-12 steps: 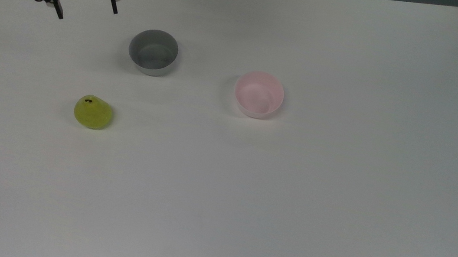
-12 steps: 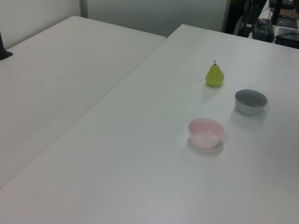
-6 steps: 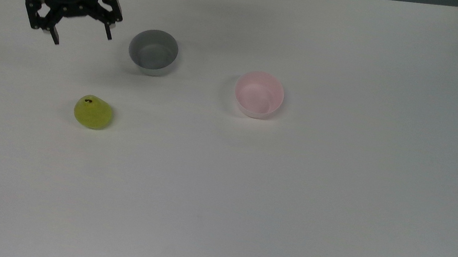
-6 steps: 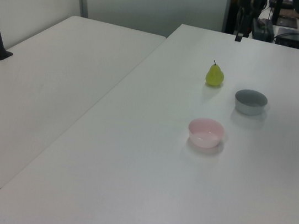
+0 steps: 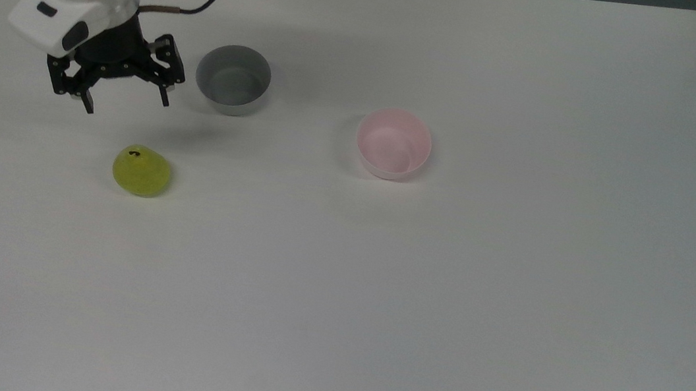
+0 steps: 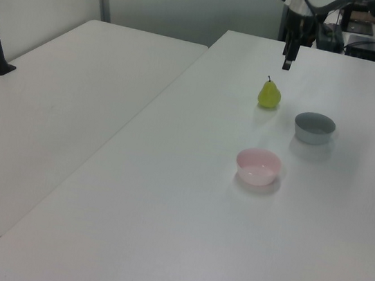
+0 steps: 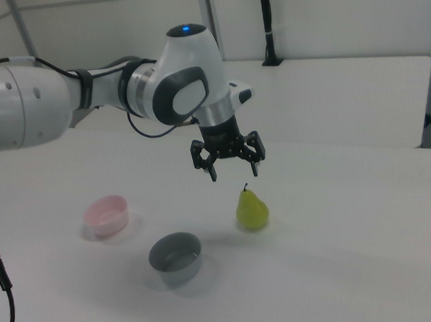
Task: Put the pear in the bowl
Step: 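Move the open gripper toward the yellow-green pear, then lower the gripper around the pear and close on it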
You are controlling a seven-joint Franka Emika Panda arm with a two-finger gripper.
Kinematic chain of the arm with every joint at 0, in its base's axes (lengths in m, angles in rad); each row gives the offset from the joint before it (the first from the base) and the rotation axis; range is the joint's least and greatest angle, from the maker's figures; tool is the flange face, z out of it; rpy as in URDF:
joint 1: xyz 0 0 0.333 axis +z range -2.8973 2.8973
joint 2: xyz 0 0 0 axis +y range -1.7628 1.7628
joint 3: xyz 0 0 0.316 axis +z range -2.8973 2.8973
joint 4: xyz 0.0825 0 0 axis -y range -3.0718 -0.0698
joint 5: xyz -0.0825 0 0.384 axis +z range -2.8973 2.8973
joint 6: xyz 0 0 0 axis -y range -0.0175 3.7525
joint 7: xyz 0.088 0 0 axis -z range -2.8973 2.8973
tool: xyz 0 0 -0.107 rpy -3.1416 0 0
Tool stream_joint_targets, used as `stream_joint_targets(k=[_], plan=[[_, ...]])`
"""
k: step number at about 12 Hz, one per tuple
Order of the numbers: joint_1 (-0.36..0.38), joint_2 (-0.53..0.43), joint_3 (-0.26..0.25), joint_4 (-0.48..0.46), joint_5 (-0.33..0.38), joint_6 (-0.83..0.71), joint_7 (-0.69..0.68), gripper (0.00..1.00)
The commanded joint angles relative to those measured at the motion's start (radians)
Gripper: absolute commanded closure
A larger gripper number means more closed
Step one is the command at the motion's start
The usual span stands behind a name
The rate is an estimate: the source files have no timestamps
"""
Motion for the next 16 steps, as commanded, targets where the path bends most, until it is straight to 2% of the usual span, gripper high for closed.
stream_joint_targets(k=[1, 12, 13, 14, 16], plan=[[0.004, 0.021, -0.004, -0.032, -0.013, 0.080, -0.017, 0.00], [0.011, 0.156, -0.004, -0.037, -0.063, 0.249, -0.010, 0.00], [0.011, 0.157, -0.004, -0.037, -0.063, 0.254, -0.012, 0.07], [0.011, 0.159, -0.004, -0.039, -0.065, 0.254, -0.012, 0.24], [0.011, 0.157, -0.002, -0.051, -0.065, 0.254, -0.016, 0.74]])
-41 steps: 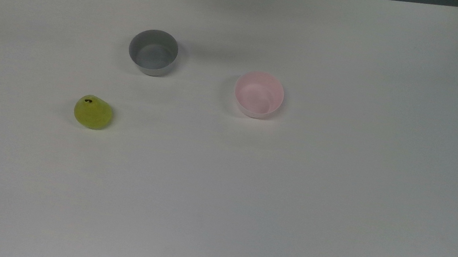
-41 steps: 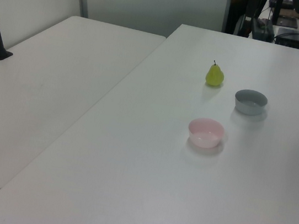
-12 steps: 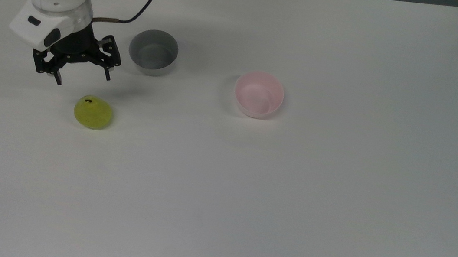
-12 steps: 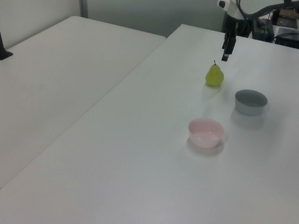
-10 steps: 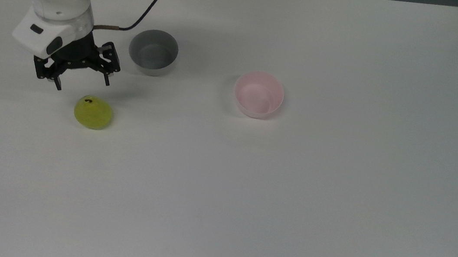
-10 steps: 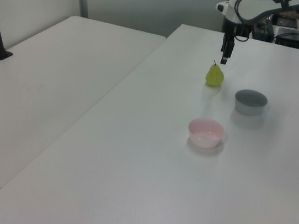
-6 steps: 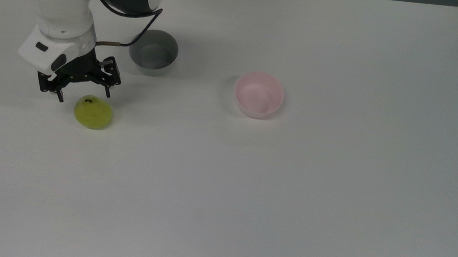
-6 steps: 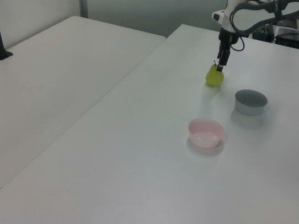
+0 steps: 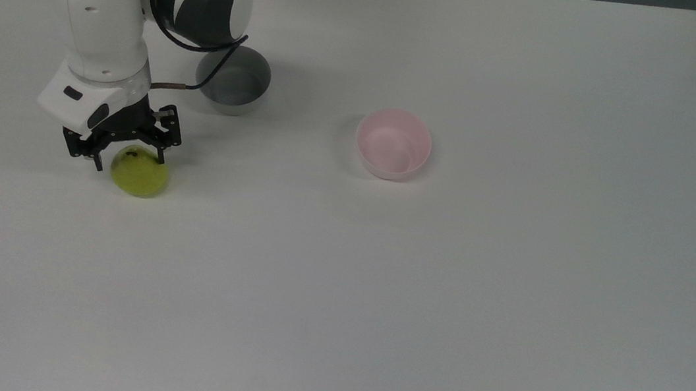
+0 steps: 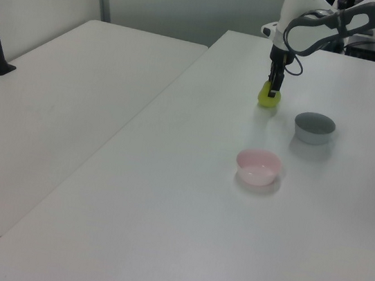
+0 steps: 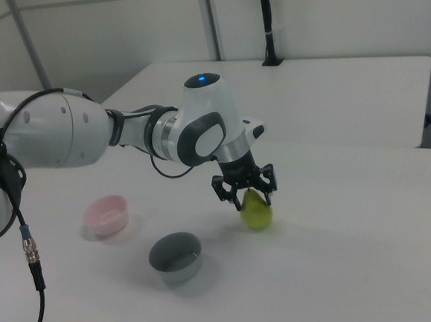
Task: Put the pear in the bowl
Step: 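Lower the gripper around the pear and close on it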
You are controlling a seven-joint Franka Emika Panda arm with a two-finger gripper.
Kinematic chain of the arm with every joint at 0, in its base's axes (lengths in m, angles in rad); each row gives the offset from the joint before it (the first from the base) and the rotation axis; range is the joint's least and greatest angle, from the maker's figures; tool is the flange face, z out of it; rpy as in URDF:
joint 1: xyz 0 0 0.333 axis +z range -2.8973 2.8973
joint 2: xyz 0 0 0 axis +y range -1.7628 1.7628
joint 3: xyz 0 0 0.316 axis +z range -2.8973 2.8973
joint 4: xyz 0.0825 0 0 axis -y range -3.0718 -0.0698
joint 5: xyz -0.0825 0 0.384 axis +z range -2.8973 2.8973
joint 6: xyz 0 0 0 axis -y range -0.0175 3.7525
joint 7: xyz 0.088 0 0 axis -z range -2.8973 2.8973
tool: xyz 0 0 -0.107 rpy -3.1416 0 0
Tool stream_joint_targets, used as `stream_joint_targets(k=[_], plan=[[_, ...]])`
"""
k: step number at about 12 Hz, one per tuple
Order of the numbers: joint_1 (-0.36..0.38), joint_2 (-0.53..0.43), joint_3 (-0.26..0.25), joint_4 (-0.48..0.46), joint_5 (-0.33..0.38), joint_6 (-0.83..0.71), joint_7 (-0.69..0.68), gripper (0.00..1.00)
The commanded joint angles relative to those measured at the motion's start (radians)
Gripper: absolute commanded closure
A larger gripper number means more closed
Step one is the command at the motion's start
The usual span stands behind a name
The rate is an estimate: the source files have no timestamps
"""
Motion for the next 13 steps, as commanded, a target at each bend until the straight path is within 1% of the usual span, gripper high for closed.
stream_joint_targets(k=[1, 2, 9, 13], plan=[[0.009, -0.011, -0.005, -0.028, -0.011, 0.026, -0.014, 0.98], [0.011, -0.011, -0.005, -0.028, -0.011, 0.026, -0.016, 1.00], [0.009, -0.038, -0.005, -0.023, -0.010, 0.006, -0.011, 1.00], [0.009, -0.087, 0.003, -0.020, -0.005, -0.072, -0.016, 1.00]])
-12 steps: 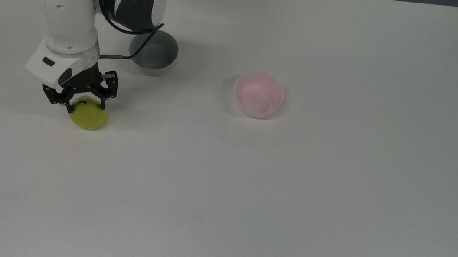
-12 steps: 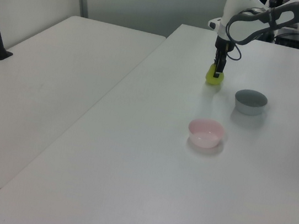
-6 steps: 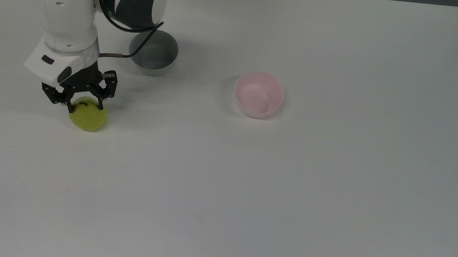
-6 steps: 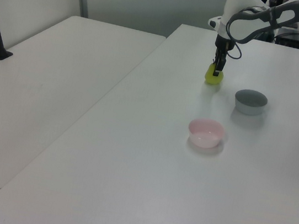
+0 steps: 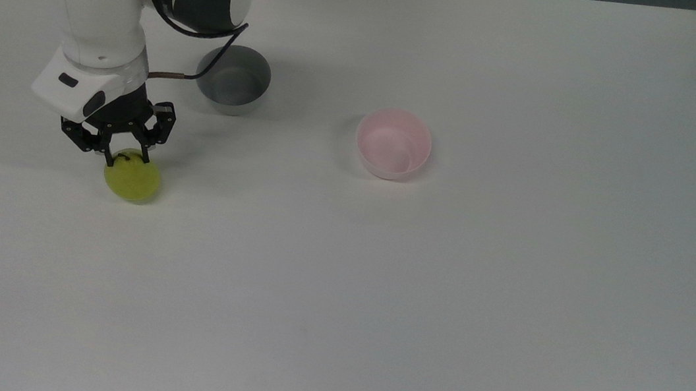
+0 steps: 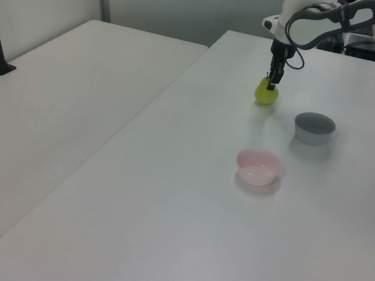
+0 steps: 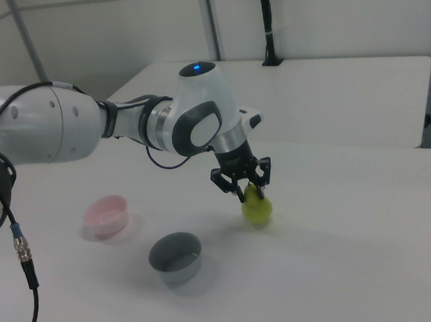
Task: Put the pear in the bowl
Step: 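Lift the pear and carry it past the grey bowl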
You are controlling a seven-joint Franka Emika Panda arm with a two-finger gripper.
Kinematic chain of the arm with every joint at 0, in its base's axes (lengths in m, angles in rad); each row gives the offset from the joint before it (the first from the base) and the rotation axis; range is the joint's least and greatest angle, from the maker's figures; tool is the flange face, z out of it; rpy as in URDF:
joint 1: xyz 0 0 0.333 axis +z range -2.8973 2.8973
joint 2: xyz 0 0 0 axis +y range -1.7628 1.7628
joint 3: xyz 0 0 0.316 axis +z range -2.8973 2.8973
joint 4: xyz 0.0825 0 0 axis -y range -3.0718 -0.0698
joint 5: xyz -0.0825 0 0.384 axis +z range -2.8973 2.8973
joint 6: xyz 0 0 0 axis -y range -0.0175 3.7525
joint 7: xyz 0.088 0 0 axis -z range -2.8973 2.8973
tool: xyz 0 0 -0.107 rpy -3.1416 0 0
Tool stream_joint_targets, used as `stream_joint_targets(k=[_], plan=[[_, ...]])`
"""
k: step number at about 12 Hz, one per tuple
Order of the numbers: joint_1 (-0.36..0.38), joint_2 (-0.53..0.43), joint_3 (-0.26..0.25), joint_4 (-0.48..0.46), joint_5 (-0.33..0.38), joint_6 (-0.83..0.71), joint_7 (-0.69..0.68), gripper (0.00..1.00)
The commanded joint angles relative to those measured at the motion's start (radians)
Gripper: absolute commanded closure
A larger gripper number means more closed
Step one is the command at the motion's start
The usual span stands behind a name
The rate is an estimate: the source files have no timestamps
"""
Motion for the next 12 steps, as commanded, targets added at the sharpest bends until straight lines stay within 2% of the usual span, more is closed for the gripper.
stream_joint_targets(k=[1, 3, 5, 12], plan=[[0.008, -0.051, 0.001, -0.026, -0.003, -0.049, -0.012, 1.00], [0.008, -0.071, 0.001, -0.025, 0.002, -0.055, -0.010, 1.00], [0.006, -0.116, 0.003, -0.023, 0.005, -0.124, -0.009, 1.00], [0.015, -0.319, 0.009, -0.022, 0.081, -0.375, 0.058, 1.00]])
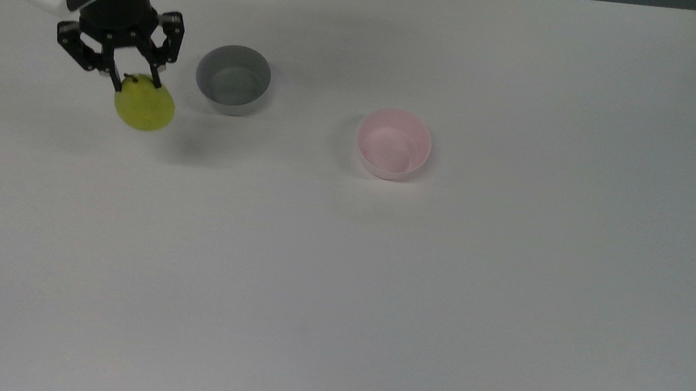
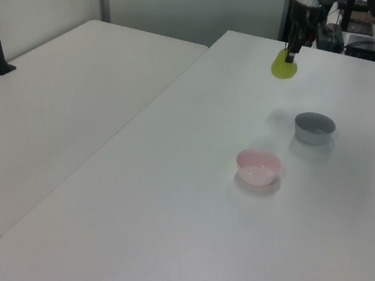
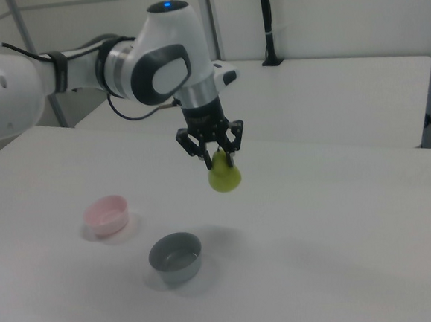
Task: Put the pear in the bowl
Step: 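Lift the pear and carry it past the grey bowl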
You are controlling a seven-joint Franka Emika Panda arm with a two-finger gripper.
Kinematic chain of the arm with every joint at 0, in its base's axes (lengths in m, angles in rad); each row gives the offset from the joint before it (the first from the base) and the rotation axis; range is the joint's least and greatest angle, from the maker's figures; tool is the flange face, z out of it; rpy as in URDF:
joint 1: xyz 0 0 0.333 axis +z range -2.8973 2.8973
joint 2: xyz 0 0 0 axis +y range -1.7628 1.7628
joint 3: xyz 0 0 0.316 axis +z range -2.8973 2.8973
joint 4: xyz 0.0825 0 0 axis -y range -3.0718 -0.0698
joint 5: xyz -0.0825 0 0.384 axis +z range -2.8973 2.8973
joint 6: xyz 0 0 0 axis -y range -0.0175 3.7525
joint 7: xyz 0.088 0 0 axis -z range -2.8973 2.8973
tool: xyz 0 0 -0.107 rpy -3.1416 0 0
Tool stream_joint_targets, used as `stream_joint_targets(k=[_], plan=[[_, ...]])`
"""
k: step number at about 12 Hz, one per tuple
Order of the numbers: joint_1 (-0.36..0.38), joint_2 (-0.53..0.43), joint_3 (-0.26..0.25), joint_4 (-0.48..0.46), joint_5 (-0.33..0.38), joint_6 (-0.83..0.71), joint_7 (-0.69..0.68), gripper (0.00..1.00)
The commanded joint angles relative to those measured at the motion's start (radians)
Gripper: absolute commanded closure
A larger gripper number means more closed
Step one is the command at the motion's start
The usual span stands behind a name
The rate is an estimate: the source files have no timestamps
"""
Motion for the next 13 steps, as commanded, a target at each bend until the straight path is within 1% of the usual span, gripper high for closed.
stream_joint_targets(k=[1, 4, 5, 6, 10, 11, 12, 13], plan=[[0.022, -0.115, 0.018, -0.026, 0.024, -0.124, 0.080, 1.00], [0.094, -0.158, 0.016, -0.029, 0.024, -0.184, 0.201, 1.00], [0.133, -0.173, 0.006, -0.029, 0.031, -0.195, 0.220, 1.00], [0.147, -0.187, 0.004, -0.030, 0.046, -0.200, 0.255, 1.00], [0.265, -0.190, 0.004, -0.035, 0.048, -0.190, 0.436, 1.00], [0.291, -0.190, 0.004, -0.042, 0.048, -0.189, 0.463, 1.00], [0.305, -0.195, 0.006, -0.058, 0.050, -0.183, 0.497, 1.00], [0.316, -0.195, 0.007, -0.072, 0.068, -0.177, 0.528, 1.00]])
